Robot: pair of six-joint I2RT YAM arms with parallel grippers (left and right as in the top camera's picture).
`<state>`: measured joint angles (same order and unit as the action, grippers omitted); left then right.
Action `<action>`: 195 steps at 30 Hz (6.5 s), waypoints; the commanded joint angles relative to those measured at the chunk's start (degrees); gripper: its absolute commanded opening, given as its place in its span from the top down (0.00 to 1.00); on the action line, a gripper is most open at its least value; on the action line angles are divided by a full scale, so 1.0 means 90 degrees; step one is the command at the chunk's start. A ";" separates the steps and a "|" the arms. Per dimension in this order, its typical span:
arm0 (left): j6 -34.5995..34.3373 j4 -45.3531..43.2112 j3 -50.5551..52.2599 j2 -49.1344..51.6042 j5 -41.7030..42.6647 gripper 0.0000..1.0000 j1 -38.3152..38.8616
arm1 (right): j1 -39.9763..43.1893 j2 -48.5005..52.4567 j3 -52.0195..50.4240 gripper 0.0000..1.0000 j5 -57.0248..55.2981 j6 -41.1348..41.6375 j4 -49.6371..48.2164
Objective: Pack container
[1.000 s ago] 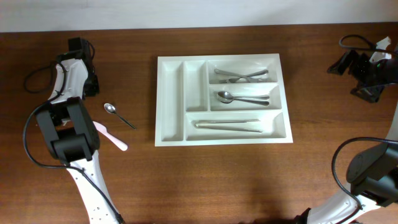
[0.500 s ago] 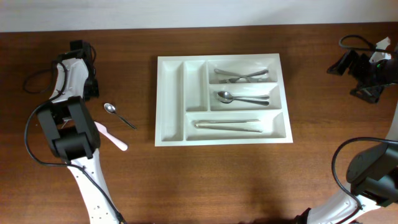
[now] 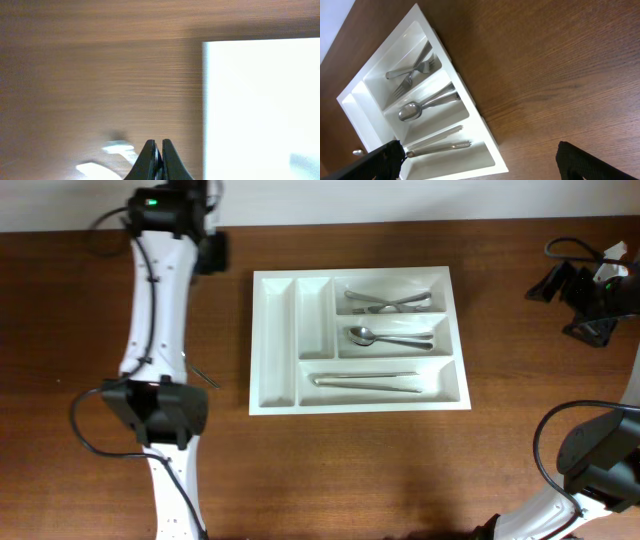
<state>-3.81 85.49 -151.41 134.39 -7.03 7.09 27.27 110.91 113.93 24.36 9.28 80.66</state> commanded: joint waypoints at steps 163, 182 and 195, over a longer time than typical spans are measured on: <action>0.1491 0.1243 0.2142 -0.3449 0.1559 0.01 -0.2166 | -0.0049 0.0017 -0.0046 0.01 0.0058 0.0053 0.0444; -0.2956 -0.3784 0.8631 -0.3308 0.1112 0.02 -0.2667 | -0.0049 0.0017 -0.0046 0.01 0.0056 0.0051 0.0495; -0.3266 -0.4500 0.9024 -0.2586 0.0699 0.11 -0.2642 | -0.0049 0.0017 -0.0046 0.01 0.0058 0.0053 0.0563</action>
<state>-31.57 45.52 -71.29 108.14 1.19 -16.84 27.27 110.96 113.65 24.38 9.28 85.52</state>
